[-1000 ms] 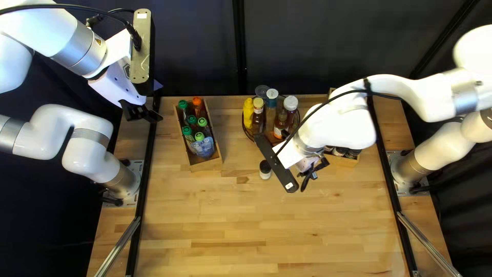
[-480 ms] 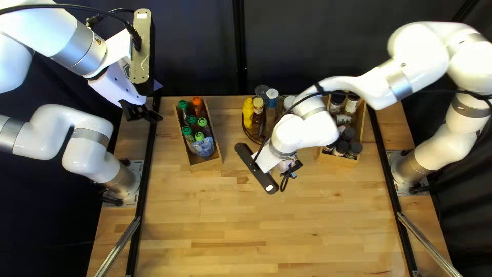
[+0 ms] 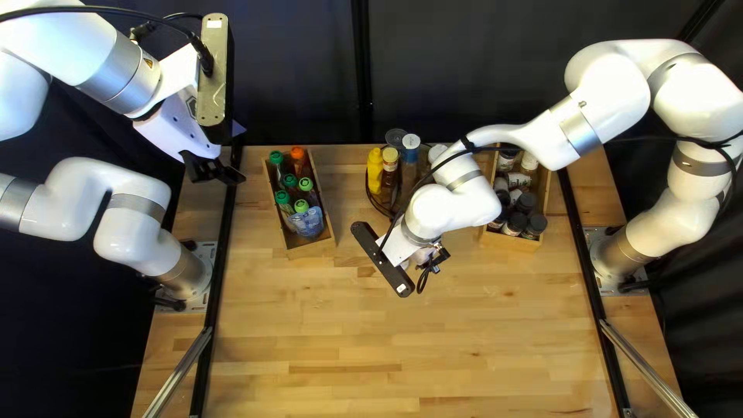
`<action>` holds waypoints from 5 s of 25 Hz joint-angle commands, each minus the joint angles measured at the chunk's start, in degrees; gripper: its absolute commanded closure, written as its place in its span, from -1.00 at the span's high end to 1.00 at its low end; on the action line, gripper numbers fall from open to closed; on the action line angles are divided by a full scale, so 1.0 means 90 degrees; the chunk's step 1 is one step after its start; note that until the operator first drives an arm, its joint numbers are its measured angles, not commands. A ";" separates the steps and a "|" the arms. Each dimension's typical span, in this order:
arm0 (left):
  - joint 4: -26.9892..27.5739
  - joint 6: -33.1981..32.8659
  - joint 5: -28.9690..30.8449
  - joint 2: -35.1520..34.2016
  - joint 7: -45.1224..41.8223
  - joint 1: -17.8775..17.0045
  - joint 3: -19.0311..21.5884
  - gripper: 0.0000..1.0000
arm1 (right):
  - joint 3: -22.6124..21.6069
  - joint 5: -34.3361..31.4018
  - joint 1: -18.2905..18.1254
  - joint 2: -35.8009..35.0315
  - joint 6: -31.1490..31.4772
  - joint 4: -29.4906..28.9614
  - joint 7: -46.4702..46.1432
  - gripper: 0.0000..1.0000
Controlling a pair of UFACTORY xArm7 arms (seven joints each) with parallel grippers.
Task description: Separate condiments, baby food and spices and place it in 3 different racks/containers
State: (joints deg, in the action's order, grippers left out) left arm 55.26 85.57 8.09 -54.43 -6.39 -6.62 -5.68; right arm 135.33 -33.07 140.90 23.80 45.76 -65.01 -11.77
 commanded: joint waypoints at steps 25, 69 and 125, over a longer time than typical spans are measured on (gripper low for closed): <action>0.0000 0.0000 0.0000 0.0000 0.0000 0.0000 0.0000 1.00 | 0.0805 0.5094 -0.1253 -0.4395 0.2940 0.0775 -0.4338 -1.00; 0.0000 0.0000 0.0000 0.0000 0.0000 0.0000 0.0000 1.00 | 0.2235 0.5041 -0.2140 -0.7008 0.1033 0.4481 -0.4142 1.00; 0.0000 0.0000 0.0000 0.0000 0.0000 0.0000 0.0000 1.00 | 0.2807 0.7162 -0.0835 -0.8389 0.3939 0.0725 -0.1257 1.00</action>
State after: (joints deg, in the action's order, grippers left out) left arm 55.26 85.57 8.09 -54.43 -6.39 -6.62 -5.68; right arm 160.59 31.39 133.39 -51.70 81.20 -58.49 -23.08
